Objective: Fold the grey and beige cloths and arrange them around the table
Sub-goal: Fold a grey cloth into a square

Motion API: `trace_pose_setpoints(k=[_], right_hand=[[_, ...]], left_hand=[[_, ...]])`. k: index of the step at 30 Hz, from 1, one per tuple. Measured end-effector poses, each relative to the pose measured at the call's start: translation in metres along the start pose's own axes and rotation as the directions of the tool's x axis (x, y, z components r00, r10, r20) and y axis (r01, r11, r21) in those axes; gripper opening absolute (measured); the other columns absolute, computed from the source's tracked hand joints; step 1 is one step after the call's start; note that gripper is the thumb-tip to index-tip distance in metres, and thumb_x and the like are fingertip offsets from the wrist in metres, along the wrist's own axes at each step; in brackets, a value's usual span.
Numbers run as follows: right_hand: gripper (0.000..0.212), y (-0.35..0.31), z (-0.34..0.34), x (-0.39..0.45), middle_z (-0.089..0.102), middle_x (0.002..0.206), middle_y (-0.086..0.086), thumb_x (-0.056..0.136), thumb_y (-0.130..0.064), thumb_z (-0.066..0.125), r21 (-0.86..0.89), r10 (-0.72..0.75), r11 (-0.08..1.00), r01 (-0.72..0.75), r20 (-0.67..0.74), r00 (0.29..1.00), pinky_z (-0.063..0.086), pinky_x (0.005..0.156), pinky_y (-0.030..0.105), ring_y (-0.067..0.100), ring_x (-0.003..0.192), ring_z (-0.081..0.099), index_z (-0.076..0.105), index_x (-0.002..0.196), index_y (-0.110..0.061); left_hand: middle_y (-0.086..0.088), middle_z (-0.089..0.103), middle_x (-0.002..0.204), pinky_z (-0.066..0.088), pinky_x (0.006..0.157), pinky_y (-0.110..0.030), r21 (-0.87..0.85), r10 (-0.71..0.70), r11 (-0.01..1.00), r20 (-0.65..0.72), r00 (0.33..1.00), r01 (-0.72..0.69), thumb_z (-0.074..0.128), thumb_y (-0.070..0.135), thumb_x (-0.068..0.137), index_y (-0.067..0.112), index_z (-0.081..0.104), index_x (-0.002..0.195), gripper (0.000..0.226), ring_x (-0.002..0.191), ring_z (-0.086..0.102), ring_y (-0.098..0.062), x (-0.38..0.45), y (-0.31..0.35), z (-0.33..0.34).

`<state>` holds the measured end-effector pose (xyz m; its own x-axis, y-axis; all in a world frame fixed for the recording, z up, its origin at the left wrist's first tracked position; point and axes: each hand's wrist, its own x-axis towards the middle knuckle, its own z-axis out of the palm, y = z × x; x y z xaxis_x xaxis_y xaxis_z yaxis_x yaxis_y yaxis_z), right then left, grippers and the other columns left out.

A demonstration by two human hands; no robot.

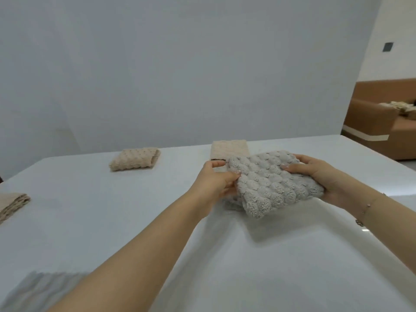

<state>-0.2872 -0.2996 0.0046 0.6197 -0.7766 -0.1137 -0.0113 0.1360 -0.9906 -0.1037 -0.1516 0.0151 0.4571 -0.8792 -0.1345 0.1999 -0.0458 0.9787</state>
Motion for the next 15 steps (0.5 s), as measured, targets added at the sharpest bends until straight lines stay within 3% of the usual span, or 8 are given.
trace_pose_setpoints(k=[4,6,8,10,12,15], right_hand=[[0.044,0.002,-0.062,-0.008,0.071,0.107,0.016,0.07,-0.011,0.067,0.004,0.06,0.998,-0.06,-0.05,0.997,0.059,0.075,0.04,0.03,0.09,0.071,0.062,0.113,-0.008],[0.045,0.005,-0.088,-0.008,0.071,0.105,0.016,0.068,-0.011,0.067,-0.011,0.077,0.997,-0.079,-0.091,0.993,0.06,0.071,0.036,0.029,0.086,0.071,0.062,0.113,-0.008],[0.045,0.009,-0.112,-0.007,0.071,0.106,0.016,0.068,-0.011,0.068,-0.047,0.093,0.994,-0.1,-0.13,0.987,0.06,0.071,0.034,0.028,0.089,0.071,0.062,0.113,-0.008],[0.042,0.014,-0.135,-0.005,0.07,0.108,0.016,0.073,-0.009,0.067,-0.087,0.125,0.986,-0.14,-0.163,0.979,0.058,0.078,0.035,0.03,0.095,0.068,0.061,0.115,-0.008],[0.034,0.016,-0.155,-0.004,0.071,0.108,0.016,0.081,-0.007,0.064,-0.125,0.157,0.975,-0.183,-0.194,0.968,0.057,0.079,0.035,0.029,0.096,0.068,0.06,0.115,-0.008],[0.031,0.016,-0.179,-0.003,0.071,0.109,0.015,0.085,-0.009,0.063,-0.186,0.169,0.96,-0.211,-0.219,0.961,0.058,0.075,0.032,0.028,0.095,0.069,0.06,0.115,-0.008]], left_hand=[[-0.008,0.067,0.093,0.057,0.081,-0.037,-0.021,-0.02,1.0,0.051,0.998,0.021,0.064,0.005,0.087,0.014,0.042,0.123,0.043,0.075,0.069,-0.018,0.016,-0.026,0.057],[-0.007,0.066,0.099,0.054,0.087,-0.04,0.036,0.036,0.999,0.048,0.998,-0.038,0.064,0.009,0.088,0.016,0.042,0.126,0.044,0.084,0.067,-0.02,0.02,-0.044,0.076],[-0.003,0.062,0.114,0.051,0.087,-0.034,0.213,0.172,0.961,0.041,0.984,-0.176,0.063,0.015,0.089,0.019,0.045,0.125,0.041,0.094,0.064,-0.016,0.022,-0.062,0.087],[0.003,0.056,0.124,0.045,0.092,-0.025,0.5,0.348,0.794,0.094,0.933,-0.346,0.058,0.02,0.092,0.021,0.048,0.127,0.036,0.105,0.056,-0.01,0.022,-0.082,0.087],[0.003,0.052,0.131,0.033,0.099,-0.02,0.75,0.486,0.481,0.204,0.85,-0.454,0.051,0.021,0.095,0.018,0.05,0.13,0.034,0.119,0.048,-0.012,0.025,-0.099,0.085],[-0.004,0.051,0.138,0.029,0.108,-0.028,0.823,0.561,0.151,0.385,0.733,-0.548,0.047,0.023,0.095,0.014,0.055,0.128,0.035,0.132,0.042,-0.02,0.027,-0.11,0.091]])
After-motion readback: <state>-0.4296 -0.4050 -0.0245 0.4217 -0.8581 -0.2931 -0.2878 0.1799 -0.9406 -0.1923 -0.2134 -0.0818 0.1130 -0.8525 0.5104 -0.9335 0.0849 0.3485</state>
